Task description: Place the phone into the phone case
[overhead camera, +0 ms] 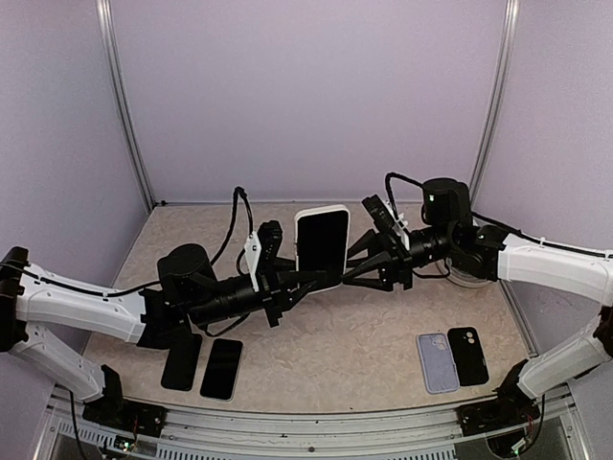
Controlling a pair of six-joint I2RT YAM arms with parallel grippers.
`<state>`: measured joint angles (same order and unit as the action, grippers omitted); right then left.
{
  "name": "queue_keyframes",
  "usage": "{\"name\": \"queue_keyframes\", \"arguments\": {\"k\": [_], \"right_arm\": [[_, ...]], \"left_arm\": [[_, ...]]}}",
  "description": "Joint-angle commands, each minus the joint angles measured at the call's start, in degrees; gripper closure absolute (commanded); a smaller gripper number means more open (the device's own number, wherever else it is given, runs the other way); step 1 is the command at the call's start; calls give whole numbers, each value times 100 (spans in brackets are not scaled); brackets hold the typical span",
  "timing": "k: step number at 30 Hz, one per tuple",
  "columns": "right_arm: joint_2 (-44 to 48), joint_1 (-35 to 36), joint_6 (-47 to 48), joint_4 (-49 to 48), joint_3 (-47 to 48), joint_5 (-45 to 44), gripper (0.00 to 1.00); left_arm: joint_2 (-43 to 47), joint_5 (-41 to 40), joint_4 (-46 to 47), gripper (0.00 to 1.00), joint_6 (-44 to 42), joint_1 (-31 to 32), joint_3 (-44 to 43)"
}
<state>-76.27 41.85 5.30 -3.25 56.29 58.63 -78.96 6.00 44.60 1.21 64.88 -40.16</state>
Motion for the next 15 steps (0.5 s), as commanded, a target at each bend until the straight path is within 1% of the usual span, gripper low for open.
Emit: {"name": "queue_keyframes", "arguments": {"k": [1,4,5,6,8,10,11,13,14,15], "right_arm": [[28,42,285,-78,-202,6,65],[79,43,257,-307,-299,55,78],[92,43,239,-369,-321,80,79],[102,41,201,-443,-347,105,79],[99,48,102,-634,-405,181,74],[59,49,51,-689,-433,175,73],[38,56,55,-662,-415,160,78],[32,52,60,-631,-408,161,94],[52,49,67,-626,-413,192,100],[82,51,67,-623,-411,210,100]], "left_arm": [[214,86,481,100,-81,98,-111],[202,47,491,100,-104,121,-129],[189,26,482,100,-104,121,-134],[167,10,469,100,-104,127,-153],[109,-17,480,100,-83,135,-167],[62,-3,528,100,-69,151,-194],[37,12,533,100,-73,162,-212],[0,11,517,100,-102,186,-260],[-4,3,508,100,-103,190,-270],[-25,-2,506,100,-104,191,-276]]}}
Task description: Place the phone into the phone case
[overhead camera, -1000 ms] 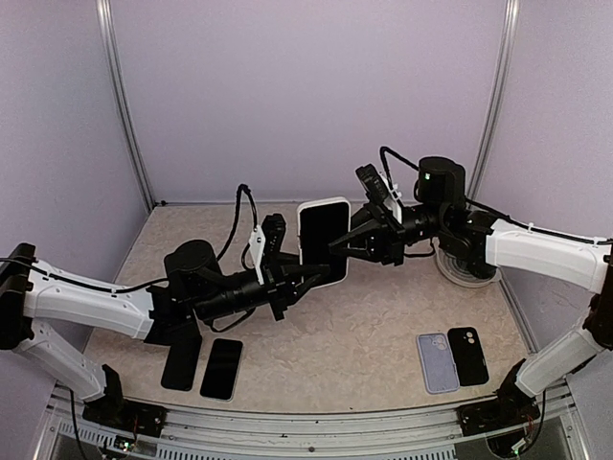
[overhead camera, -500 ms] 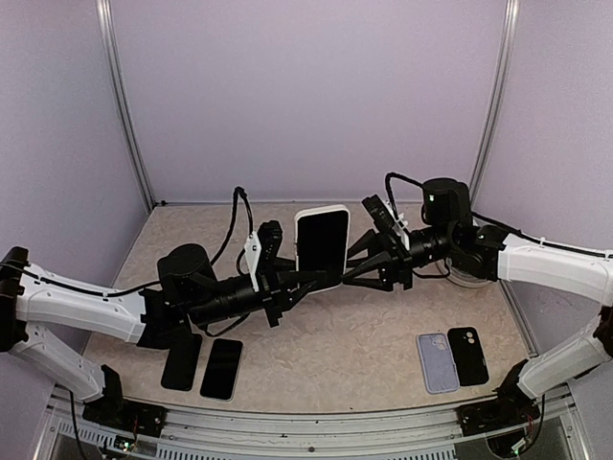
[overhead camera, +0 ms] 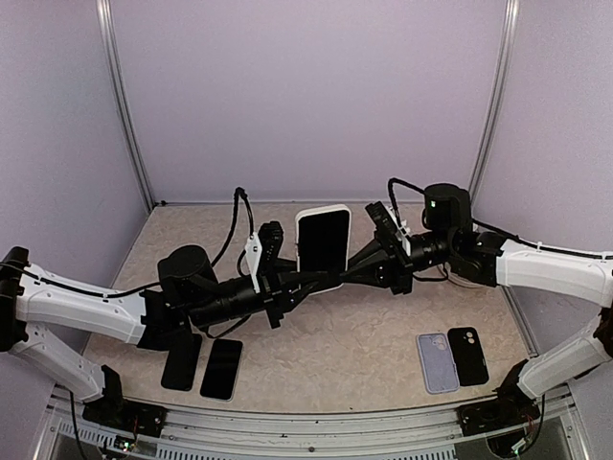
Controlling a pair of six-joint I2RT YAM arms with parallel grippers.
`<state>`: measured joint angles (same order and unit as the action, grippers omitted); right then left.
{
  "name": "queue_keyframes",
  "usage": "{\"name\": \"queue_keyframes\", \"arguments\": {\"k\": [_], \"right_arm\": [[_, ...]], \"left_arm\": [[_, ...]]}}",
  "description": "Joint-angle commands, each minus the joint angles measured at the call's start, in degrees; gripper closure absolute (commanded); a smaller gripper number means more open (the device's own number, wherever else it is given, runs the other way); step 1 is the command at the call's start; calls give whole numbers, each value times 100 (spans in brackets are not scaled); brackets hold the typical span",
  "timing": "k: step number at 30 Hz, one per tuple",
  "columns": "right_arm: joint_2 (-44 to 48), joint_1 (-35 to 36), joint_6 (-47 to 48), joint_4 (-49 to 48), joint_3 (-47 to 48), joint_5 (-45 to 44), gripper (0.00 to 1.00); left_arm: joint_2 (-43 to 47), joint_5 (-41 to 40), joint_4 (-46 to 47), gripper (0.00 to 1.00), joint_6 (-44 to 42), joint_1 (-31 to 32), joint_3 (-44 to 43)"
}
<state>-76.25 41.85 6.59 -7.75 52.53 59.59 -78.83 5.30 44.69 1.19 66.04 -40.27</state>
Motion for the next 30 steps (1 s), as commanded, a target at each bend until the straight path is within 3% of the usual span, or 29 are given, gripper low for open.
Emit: {"name": "queue_keyframes", "arguments": {"k": [1,4,5,6,7,9,12,19,24,26,28,29,30], "right_arm": [[121,47,-36,-140,-41,121,100],[301,50,48,-59,-103,-35,100],[367,52,78,18,-118,-190,92],[432,45,146,153,-117,-340,73],[496,38,249,335,-85,-403,60],[610,34,338,522,3,-515,50],[731,42,76,227,80,-535,47],[427,68,-537,-613,153,-177,66],[295,78,-912,-952,135,-101,87],[261,77,-967,-941,155,-117,100],[251,54,-1043,-782,194,-333,100],[246,-4,-1093,-629,221,-489,100],[221,-123,-1222,-478,272,-621,100]], "left_arm": [[-43,53,490,100,-102,76,-262],[-37,-44,451,100,-102,76,-237],[-30,-66,422,100,-102,70,-229],[-28,-88,392,100,-102,74,-226],[-28,-106,370,100,-102,75,-219],[-26,-121,359,100,-102,76,-180],[-34,-87,357,100,-102,89,-165],[-123,-57,357,100,-102,111,-218],[-159,-89,357,100,-102,111,-218],[-184,-104,361,100,-102,111,-233],[-211,-178,329,100,-102,111,-242],[-210,-275,287,90,-102,103,-244],[-204,-452,215,54,-86,98,-243]]}}
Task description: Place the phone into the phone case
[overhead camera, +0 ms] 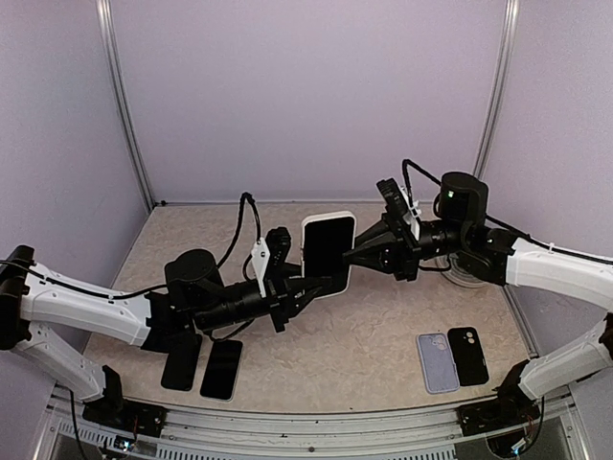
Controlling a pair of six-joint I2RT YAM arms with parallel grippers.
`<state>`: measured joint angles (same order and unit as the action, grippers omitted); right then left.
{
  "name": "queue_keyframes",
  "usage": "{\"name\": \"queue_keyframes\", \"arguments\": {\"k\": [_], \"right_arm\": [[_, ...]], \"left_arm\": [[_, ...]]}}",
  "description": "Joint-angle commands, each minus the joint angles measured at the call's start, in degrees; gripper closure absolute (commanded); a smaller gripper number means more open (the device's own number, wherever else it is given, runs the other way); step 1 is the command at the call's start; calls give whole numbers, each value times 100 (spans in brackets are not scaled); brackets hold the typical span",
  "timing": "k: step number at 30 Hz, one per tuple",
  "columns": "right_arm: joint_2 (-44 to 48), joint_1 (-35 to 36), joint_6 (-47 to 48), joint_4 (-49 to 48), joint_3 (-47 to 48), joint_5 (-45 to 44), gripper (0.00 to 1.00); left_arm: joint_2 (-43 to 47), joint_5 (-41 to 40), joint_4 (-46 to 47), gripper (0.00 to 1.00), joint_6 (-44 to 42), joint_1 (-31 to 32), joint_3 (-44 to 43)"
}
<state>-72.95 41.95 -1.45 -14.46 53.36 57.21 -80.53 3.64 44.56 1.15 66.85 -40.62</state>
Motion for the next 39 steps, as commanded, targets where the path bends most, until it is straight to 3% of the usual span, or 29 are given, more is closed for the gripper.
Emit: {"name": "queue_keyframes", "arguments": {"k": [1,2,3,6,8,11,20,25,29,39], "right_arm": [[-151,-315,-665,348,237,-487,100],[-215,-583,-968,543,272,-634,100],[-281,-987,-1267,733,269,-782,100],[-598,-1715,-1658,1477,156,-1233,100],[-923,-1949,-1607,1877,114,-1230,100],[-1453,-2225,-1574,2129,77,-1129,100],[-2921,-3027,-1013,2800,587,-812,100],[-3418,-3177,-828,3090,871,-1155,100],[-3552,-3227,-823,3230,1003,-1748,90],[-3619,-3229,-801,3485,1236,-2683,77]], "left_arm": [[-21,-620,139,19,-30,13,-209],[-12,-987,-25,3,-9,0,-217],[-7,-1455,-271,1,46,-28,-261],[-135,-2965,-1719,1,544,-256,-621],[-374,-3393,-2681,1,925,-427,-1003],[-659,-3707,-3414,1,1214,-489,-1182],[-804,-3714,-3570,1,1440,-583,-924],[-822,-3711,-3674,1,1452,-662,-866],[-811,-3715,-3725,1,1458,-720,-831],[-838,-3759,-3824,1,1477,-768,-801]]}}
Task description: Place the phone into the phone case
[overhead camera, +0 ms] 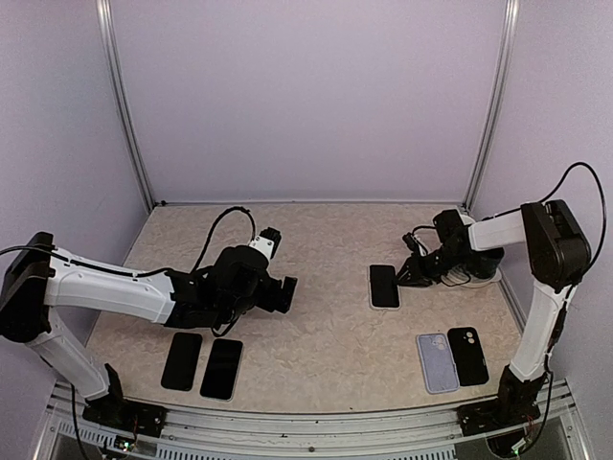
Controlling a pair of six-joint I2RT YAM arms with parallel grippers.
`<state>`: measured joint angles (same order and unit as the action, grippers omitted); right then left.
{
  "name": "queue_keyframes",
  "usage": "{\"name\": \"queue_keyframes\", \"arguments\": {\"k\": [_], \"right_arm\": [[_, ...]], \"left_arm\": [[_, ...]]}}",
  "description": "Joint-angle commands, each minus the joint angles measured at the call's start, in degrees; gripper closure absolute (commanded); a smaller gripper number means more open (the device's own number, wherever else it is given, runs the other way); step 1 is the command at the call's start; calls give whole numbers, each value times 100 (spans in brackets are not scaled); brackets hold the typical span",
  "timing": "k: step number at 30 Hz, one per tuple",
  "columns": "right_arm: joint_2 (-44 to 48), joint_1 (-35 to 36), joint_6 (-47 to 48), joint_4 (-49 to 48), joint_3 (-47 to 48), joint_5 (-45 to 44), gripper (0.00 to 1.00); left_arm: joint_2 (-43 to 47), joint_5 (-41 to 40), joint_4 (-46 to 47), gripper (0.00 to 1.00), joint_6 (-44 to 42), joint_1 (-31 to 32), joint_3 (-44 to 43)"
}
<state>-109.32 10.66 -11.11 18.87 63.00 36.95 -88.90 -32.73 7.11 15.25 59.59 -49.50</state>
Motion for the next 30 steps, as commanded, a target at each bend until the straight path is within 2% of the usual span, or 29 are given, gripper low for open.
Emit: {"name": "queue_keyframes", "arguments": {"k": [1,4,8,13,15,16,17,18,19,23,30], "right_arm": [[24,-99,184,242,357,-717,77],[227,-28,250,533,499,-1081,76],[853,403,285,1145,536,-1901,75],[1752,1087,-338,2466,245,-3687,71],[2169,1409,-702,2866,-41,-4093,67],[2346,1596,-903,3048,-159,-4152,59],[2508,1791,-1115,3223,-276,-4188,45],[2633,1977,-1375,3360,-390,-4185,39],[2737,2184,-1565,3496,-517,-4137,38],[3138,2558,-2192,3486,-1212,-3892,47],[3200,3195,-2854,3152,-1757,-3470,52]], "left_arm": [[-3,-132,-83,1,64,-51,96],[5,-141,-162,1,71,-80,73],[62,-192,-245,1,128,-84,155],[126,-143,-470,1,338,-79,258],[143,-94,-502,1,378,-84,305],[145,-76,-519,1,390,-81,312],[145,-59,-546,1,410,-82,305],[136,-46,-593,1,441,-80,295],[129,-26,-642,1,489,-79,282],[158,125,-1022,1,778,-75,297],[333,490,-1596,1,1371,-13,337]]}}
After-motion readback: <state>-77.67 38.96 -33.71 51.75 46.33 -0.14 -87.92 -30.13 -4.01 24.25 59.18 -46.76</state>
